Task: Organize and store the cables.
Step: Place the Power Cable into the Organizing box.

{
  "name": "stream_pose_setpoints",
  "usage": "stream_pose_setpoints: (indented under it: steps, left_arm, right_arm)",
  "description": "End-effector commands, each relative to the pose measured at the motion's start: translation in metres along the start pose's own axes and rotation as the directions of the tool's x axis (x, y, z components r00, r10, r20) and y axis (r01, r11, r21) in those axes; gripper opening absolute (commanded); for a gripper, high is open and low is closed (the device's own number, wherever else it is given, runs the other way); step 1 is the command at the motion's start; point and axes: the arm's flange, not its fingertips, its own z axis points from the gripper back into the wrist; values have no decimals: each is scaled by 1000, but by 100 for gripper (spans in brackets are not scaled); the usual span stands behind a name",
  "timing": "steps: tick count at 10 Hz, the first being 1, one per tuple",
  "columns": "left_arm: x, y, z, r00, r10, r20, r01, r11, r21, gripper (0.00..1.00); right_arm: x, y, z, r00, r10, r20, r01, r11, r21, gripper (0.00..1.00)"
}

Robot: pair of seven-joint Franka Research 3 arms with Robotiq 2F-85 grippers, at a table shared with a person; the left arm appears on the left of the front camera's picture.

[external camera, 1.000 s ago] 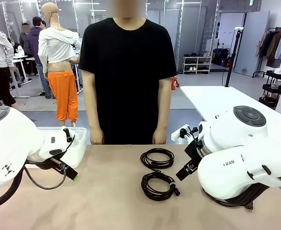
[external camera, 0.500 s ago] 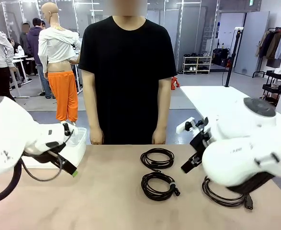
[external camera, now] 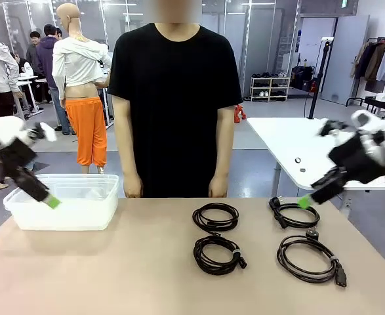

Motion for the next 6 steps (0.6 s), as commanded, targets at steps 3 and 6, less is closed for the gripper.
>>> stream_pose_setpoints:
  steps: [3, 6]
  left_arm:
    - [-86, 41, 42, 986, -25, 163, 39, 996, -82, 100]
    - [-134, 42, 48, 972, 70, 224, -54, 996, -77, 100]
  right_arm:
    - [-98, -18, 63, 989, -81, 128, 76, 996, 42, 100]
    - [-148, -16, 84, 974, -170, 148, 169, 985, 22, 100]
